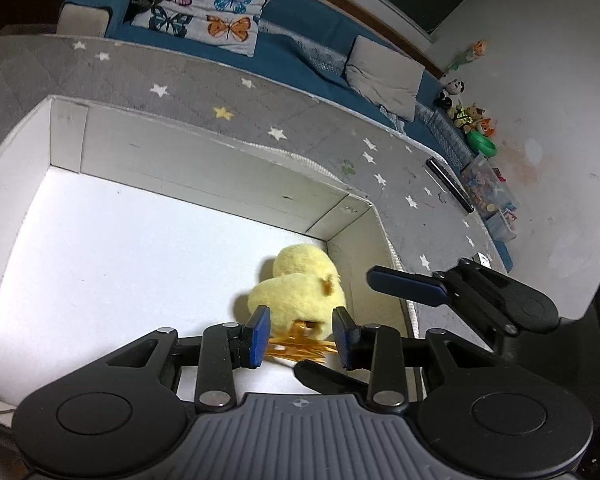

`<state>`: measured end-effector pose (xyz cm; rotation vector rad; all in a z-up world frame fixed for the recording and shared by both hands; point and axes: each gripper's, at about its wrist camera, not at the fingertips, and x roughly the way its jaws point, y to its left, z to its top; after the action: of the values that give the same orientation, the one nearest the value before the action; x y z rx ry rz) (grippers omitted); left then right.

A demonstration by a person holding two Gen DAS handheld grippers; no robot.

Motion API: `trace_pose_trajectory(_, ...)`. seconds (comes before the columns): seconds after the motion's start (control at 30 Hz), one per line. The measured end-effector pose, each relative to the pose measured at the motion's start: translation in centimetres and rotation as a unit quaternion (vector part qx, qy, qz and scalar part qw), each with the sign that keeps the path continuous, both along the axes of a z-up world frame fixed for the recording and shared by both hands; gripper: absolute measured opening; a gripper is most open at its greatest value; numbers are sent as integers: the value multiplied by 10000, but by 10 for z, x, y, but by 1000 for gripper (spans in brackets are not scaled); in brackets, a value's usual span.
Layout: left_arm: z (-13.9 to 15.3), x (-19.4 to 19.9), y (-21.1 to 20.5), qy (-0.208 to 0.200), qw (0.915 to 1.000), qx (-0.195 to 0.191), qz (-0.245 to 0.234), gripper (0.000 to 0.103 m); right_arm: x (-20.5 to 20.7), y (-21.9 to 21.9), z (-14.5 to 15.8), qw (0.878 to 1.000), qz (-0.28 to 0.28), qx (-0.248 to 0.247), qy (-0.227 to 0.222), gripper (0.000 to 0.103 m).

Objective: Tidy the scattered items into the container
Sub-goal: 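Open the left gripper to drop the chick into the box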

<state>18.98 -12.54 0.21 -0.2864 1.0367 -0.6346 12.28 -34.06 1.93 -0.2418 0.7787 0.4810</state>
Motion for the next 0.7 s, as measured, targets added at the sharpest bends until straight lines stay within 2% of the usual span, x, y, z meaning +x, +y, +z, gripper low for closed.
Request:
trace_pose_trajectory(0.37,28,-46,14,-519,9986,71,118,36,-62,-7,26,9966,-167,396,-696,88)
trace_pose_trajectory(0.7,34,-121,49,-838,9954,252,380,36,-129,13,16,9942,168,751,-756,96)
